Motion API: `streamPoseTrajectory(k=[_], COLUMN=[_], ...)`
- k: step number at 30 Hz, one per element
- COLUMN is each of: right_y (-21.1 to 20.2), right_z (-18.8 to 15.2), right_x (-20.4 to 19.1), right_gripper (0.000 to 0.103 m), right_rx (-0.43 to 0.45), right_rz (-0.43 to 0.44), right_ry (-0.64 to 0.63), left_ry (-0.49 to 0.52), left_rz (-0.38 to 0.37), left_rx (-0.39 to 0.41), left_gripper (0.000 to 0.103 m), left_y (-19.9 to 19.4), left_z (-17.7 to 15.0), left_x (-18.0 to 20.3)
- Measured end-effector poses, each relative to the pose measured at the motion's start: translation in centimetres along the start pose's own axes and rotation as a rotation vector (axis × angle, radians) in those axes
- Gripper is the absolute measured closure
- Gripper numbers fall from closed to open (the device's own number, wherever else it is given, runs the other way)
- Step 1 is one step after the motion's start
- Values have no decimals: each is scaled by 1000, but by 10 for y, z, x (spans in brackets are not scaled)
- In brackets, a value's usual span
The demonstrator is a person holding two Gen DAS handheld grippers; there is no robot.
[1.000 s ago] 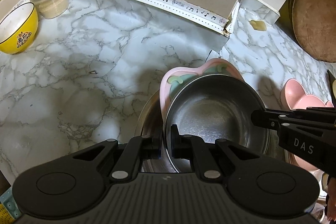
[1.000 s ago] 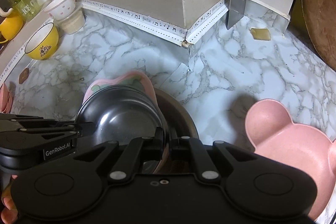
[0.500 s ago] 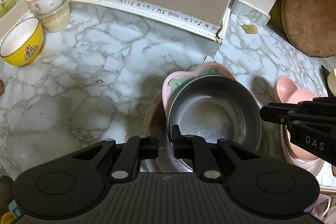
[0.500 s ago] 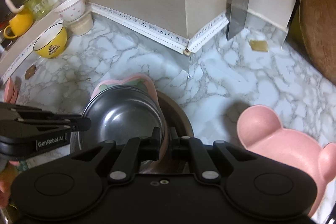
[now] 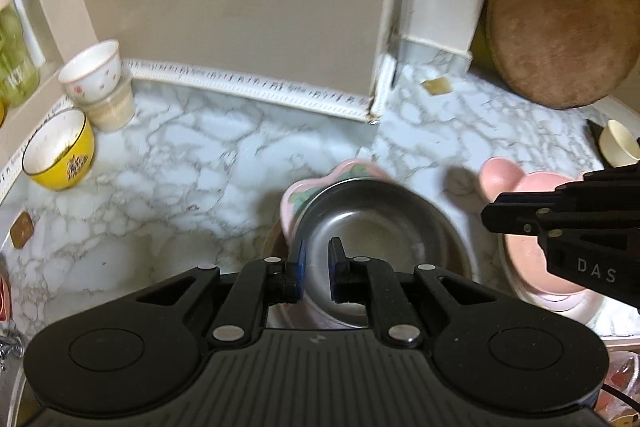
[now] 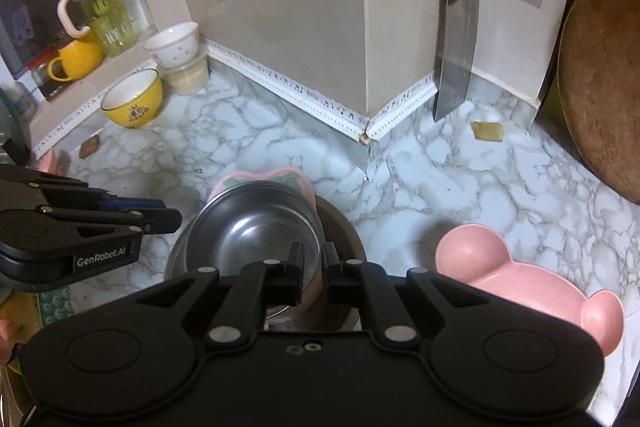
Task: Organize plates and bowls
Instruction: 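Open both grippers and move them toward the cream bowl on the stove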
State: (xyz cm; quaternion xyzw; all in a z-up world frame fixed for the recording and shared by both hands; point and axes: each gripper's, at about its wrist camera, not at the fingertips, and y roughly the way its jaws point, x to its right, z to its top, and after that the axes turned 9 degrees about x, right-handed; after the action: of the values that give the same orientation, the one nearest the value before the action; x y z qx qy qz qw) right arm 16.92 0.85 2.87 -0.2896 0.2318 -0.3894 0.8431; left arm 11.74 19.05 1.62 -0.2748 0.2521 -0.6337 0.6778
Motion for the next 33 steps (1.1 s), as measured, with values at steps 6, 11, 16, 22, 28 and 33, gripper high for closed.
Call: streamPoseTrajectory(k=[6, 11, 16, 22, 28, 33], right_y=[-33, -59, -84, -106, -125, -142], right_z=[-3, -7, -12, -22, -35, -48], right_x=[18, 48, 85, 136, 191, 234], right_gripper=[94, 94, 94, 94, 93, 93], right_rx=[70, 127, 173, 206, 247, 276], right_rz=[12, 0, -54, -130, -220, -261], right_ry=[18, 61, 90, 130, 203, 266], left_ry=[42, 83, 119, 180, 216, 242], left_rz=[-63, -120, -175, -237, -312, -362], left_rx=[69, 132, 153, 183, 200, 190], left_gripper=[92, 47, 40, 29, 26, 26], left_y=[-25, -38, -36, -23, -2, 16], left_z=[12, 24, 40, 59, 77, 87], left_x=[31, 69, 111, 166, 223, 270])
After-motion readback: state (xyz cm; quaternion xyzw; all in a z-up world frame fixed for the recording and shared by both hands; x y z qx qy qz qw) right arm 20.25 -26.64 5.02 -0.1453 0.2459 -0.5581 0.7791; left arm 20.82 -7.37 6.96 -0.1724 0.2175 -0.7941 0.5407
